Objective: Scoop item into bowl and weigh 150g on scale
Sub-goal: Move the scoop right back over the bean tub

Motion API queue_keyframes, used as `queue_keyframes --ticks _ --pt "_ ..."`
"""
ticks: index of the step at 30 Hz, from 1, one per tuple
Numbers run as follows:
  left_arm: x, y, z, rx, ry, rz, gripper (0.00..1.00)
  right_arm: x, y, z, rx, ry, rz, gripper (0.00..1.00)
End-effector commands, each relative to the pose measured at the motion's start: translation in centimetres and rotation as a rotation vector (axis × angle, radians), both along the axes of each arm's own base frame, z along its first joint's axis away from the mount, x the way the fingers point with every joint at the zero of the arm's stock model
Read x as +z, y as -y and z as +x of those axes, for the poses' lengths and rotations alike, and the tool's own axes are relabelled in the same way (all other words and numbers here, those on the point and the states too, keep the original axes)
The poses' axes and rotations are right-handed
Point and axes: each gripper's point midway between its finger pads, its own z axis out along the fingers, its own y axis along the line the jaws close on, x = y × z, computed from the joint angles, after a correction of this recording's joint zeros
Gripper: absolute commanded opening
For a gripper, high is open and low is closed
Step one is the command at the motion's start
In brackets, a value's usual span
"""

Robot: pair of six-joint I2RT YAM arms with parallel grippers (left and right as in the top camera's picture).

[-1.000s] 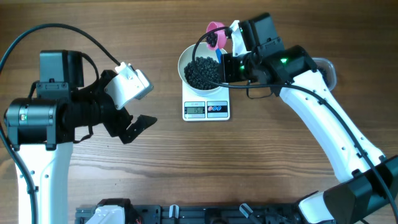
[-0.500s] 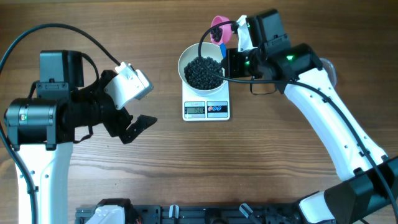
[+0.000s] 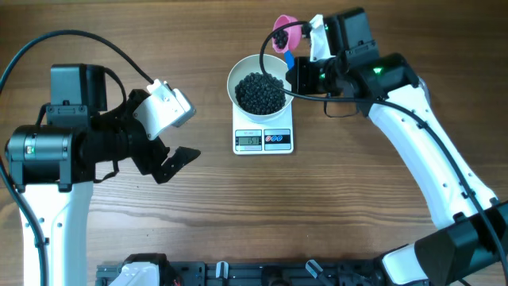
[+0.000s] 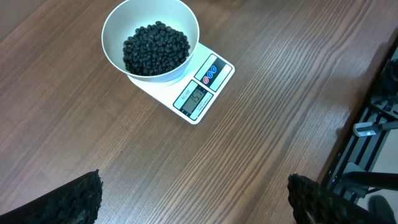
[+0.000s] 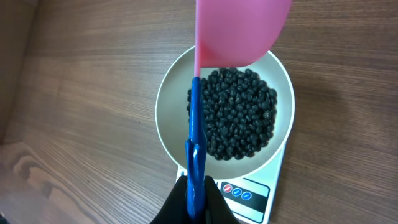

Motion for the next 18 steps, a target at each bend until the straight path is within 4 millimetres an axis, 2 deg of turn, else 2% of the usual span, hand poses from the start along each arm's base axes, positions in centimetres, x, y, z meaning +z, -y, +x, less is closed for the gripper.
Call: queue_keyframes --ticks 1,18 --pt "0.5 -0.2 0.1 -0.005 0.025 0.006 1.00 -0.2 0.5 0.5 -0.011 -0.011 0.021 0.04" --pt "0.5 -0.2 0.1 -0.005 0.025 0.006 1.00 -0.2 3.8 1.8 -0.062 -0.007 0.024 0.04"
